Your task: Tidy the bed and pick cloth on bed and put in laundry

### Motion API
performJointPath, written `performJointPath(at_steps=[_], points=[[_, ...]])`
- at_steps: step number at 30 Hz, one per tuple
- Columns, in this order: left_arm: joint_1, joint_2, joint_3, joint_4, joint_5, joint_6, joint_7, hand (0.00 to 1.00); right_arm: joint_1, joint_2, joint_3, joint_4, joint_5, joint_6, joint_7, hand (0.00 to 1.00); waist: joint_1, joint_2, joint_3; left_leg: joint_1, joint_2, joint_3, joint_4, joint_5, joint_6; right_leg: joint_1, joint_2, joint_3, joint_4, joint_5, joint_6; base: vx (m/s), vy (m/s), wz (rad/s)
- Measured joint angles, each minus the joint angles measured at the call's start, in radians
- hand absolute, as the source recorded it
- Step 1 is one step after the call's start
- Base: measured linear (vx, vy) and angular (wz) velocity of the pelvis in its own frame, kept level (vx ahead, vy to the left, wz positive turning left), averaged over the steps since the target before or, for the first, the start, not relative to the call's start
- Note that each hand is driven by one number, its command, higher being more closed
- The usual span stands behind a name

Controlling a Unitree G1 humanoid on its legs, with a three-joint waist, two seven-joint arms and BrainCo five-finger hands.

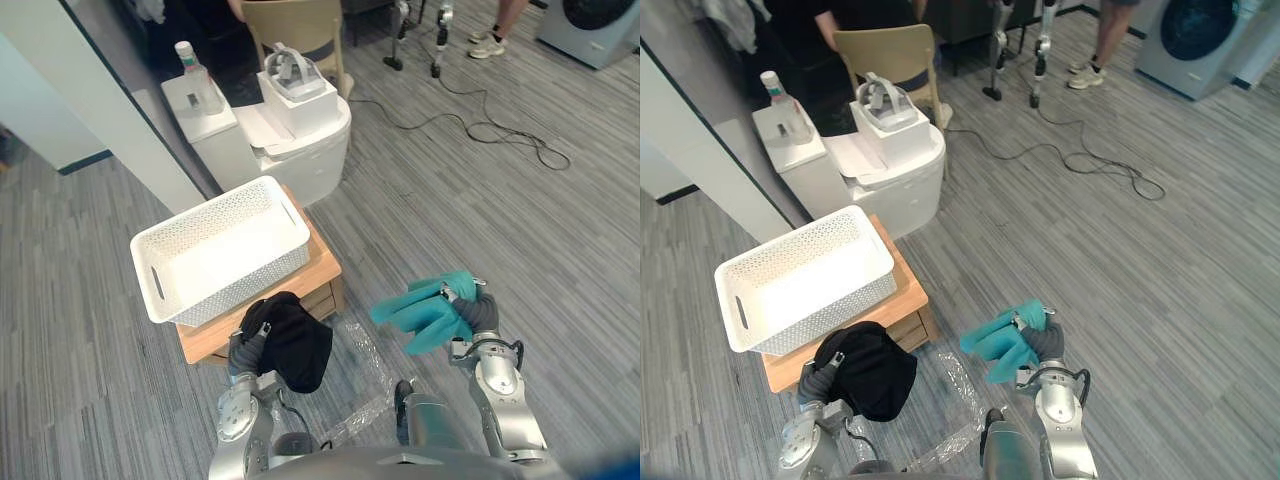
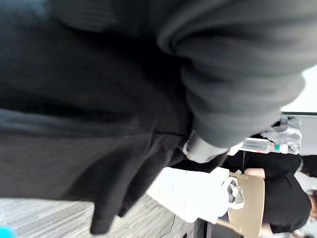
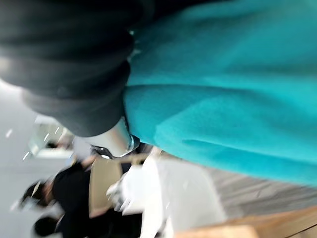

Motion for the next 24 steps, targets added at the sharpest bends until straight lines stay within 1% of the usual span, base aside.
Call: performJointPath(at_steps=[1,2,3,4,5,6,7,8,9,10,11,12,13,14,15,16,17,19,20,21,22,23,24], points=[[-0.006,0.000,0.000,-0.001,0.000,0.000,-0.002,1.00,0.000,0.010,0.005,-0.028,0.000,-0.003,0.000,1.00,-0.003,-0.004,0.003,-0.035,0.012,0.042,0.058,0.010,0.017,0.043,-0.012,-0.046,-0.038,-0.002,-0.003,0.10,-0.169,1.16],[-0.008,0.000,0.000,-0.001,-0.001,0.000,-0.002,1.00,0.001,0.010,0.005,-0.041,0.000,-0.006,0.000,1.00,-0.006,-0.006,0.004,-0.057,0.021,0.078,0.090,0.015,0.025,0.067,-0.024,-0.081,-0.057,-0.003,-0.004,0.08,-0.114,1.40],[-0.016,0.001,0.000,0.000,-0.016,-0.001,0.001,1.00,0.000,0.004,-0.002,-0.052,0.000,-0.021,-0.002,1.00,-0.007,-0.010,0.006,-0.090,0.042,0.193,0.145,0.015,0.047,0.106,-0.047,-0.131,-0.088,-0.003,-0.003,0.07,-0.038,1.30],[-0.024,0.003,0.001,0.001,-0.032,-0.001,0.002,1.00,-0.004,-0.006,-0.012,-0.056,0.000,-0.029,-0.004,1.00,-0.004,-0.017,0.006,-0.104,0.049,0.321,0.153,0.006,0.062,0.124,-0.064,-0.159,-0.106,-0.005,0.004,0.08,0.029,1.37],[-0.022,0.003,0.006,0.008,-0.038,-0.001,0.003,1.00,-0.012,-0.013,-0.017,-0.052,0.000,-0.030,-0.008,1.00,-0.002,-0.001,-0.003,-0.108,0.036,0.405,0.118,0.007,0.066,0.128,-0.083,-0.183,-0.108,-0.014,0.016,0.09,0.121,0.95],[-0.021,-0.001,0.010,0.014,-0.038,-0.001,0.003,1.00,-0.016,-0.015,-0.019,-0.047,0.000,-0.030,-0.010,1.00,-0.004,0.005,-0.008,-0.105,0.026,0.415,0.095,0.015,0.056,0.128,-0.092,-0.194,-0.109,-0.010,0.025,0.11,0.190,0.73],[-0.016,-0.004,0.015,0.015,-0.038,-0.001,0.005,1.00,-0.032,-0.028,-0.020,-0.032,0.000,-0.028,-0.010,1.00,-0.001,0.005,-0.008,-0.099,-0.001,0.409,0.062,0.032,0.028,0.128,-0.108,-0.197,-0.127,0.003,0.043,0.11,0.182,0.37],[-0.010,-0.005,0.026,0.016,-0.038,-0.001,0.007,1.00,-0.046,-0.032,-0.016,-0.024,0.000,-0.025,-0.006,1.00,0.006,0.006,-0.008,-0.104,-0.015,0.411,0.054,0.035,0.024,0.137,-0.114,-0.197,-0.164,0.028,0.056,0.11,0.182,0.19],[-0.008,-0.005,0.033,0.019,-0.038,-0.001,0.007,1.00,-0.051,-0.032,-0.016,-0.022,0.000,-0.024,-0.006,1.00,0.007,0.006,-0.008,-0.111,-0.018,0.411,0.068,0.035,0.024,0.149,-0.116,-0.197,-0.192,0.045,0.058,0.10,0.142,0.07],[-0.010,-0.005,0.045,0.023,-0.038,-0.001,0.007,1.00,-0.054,-0.031,-0.016,-0.020,0.000,-0.024,-0.006,1.00,0.004,-0.003,-0.002,-0.136,-0.020,0.409,0.134,0.035,0.025,0.180,-0.129,-0.200,-0.236,0.067,0.070,0.16,0.245,0.19],[-0.010,0.006,0.051,0.027,-0.037,-0.001,0.008,1.00,-0.064,-0.027,-0.018,-0.005,0.000,-0.024,-0.005,1.00,-0.002,-0.039,0.029,-0.185,-0.010,0.417,0.251,0.019,0.018,0.240,-0.175,-0.224,-0.268,0.088,0.085,0.12,0.174,0.23],[-0.008,0.006,0.049,0.027,-0.037,-0.001,0.008,1.00,-0.064,-0.030,-0.019,-0.001,0.000,-0.024,-0.005,1.00,-0.002,-0.039,0.028,-0.186,-0.008,0.422,0.229,0.005,0.017,0.248,-0.181,-0.226,-0.271,0.090,0.087,0.14,0.282,0.26],[0.000,0.006,0.035,0.026,-0.037,-0.002,0.007,1.00,-0.057,-0.040,-0.046,0.000,0.000,-0.024,-0.009,1.00,-0.011,-0.018,0.017,-0.179,0.025,0.445,0.109,0.051,0.023,0.272,-0.181,-0.233,-0.281,0.092,0.094,0.11,0.276,0.00],[0.006,-0.002,0.040,0.020,-0.037,-0.002,0.007,1.00,-0.054,-0.056,-0.052,0.002,0.000,-0.024,-0.012,1.00,-0.005,0.009,0.008,-0.185,0.056,0.456,0.060,0.103,-0.023,0.286,-0.179,-0.232,-0.288,0.085,0.136,0.11,0.276,-0.07],[0.007,-0.005,0.045,0.024,-0.037,-0.002,0.010,1.00,-0.051,-0.056,-0.049,0.004,0.000,-0.021,-0.012,1.00,-0.002,-0.002,0.007,-0.182,0.038,0.462,0.070,0.095,-0.009,0.294,-0.192,-0.224,-0.293,0.089,0.152,0.09,0.226,0.00],[0.011,-0.004,0.062,0.010,-0.037,-0.007,0.020,1.00,-0.035,-0.042,-0.040,-0.005,0.000,-0.022,-0.010,1.00,-0.012,-0.023,0.007,-0.185,0.011,0.460,0.068,0.079,0.005,0.295,-0.220,-0.229,-0.294,0.100,0.162,0.10,0.239,0.19],[0.013,0.003,0.073,0.004,-0.037,-0.017,0.020,1.00,-0.032,-0.016,-0.039,-0.006,0.000,-0.022,-0.009,1.00,-0.010,-0.049,0.009,-0.191,-0.008,0.460,0.077,0.063,0.012,0.295,-0.240,-0.234,-0.299,0.104,0.169,0.11,0.269,0.26],[0.017,0.003,0.078,0.004,-0.034,-0.017,0.019,1.00,-0.032,0.011,-0.035,-0.006,-0.001,-0.022,0.001,1.00,-0.009,-0.068,0.005,-0.212,-0.016,0.453,0.109,0.042,0.025,0.301,-0.253,-0.252,-0.301,0.120,0.191,0.09,0.186,0.23],[0.027,0.007,0.077,0.002,-0.029,-0.017,0.017,1.00,-0.034,0.015,-0.033,-0.006,-0.001,-0.022,0.002,1.00,-0.008,-0.074,0.001,-0.213,-0.023,0.444,0.116,0.030,0.026,0.309,-0.259,-0.253,-0.301,0.133,0.206,0.08,0.146,0.26],[0.033,0.008,0.078,0.002,-0.028,-0.017,0.017,1.00,-0.034,0.015,-0.033,-0.006,-0.001,-0.022,0.002,1.00,-0.008,-0.081,-0.004,-0.212,-0.032,0.442,0.112,0.026,0.025,0.309,-0.268,-0.253,-0.296,0.137,0.210,0.08,0.149,0.16],[0.041,0.007,0.078,0.001,-0.028,-0.016,0.016,1.00,-0.040,0.015,-0.036,-0.006,-0.002,-0.022,0.002,1.00,-0.004,-0.088,-0.004,-0.201,-0.045,0.445,0.103,0.016,0.027,0.303,-0.287,-0.249,-0.268,0.137,0.210,0.05,0.142,0.06],[0.046,0.005,0.074,0.001,-0.024,-0.015,0.010,1.00,-0.044,0.014,-0.041,-0.006,-0.002,-0.022,0.002,1.00,-0.004,-0.087,-0.004,-0.189,-0.059,0.451,0.087,0.007,0.027,0.273,-0.305,-0.243,-0.200,0.136,0.209,0.05,0.144,-0.01],[0.051,0.005,0.075,0.001,-0.016,-0.014,0.004,1.00,-0.047,0.011,-0.042,-0.006,-0.003,-0.022,0.003,1.00,-0.004,-0.088,-0.003,-0.179,-0.068,0.457,0.073,0.005,0.029,0.245,-0.319,-0.229,-0.147,0.134,0.190,0.03,0.172,-0.11]])
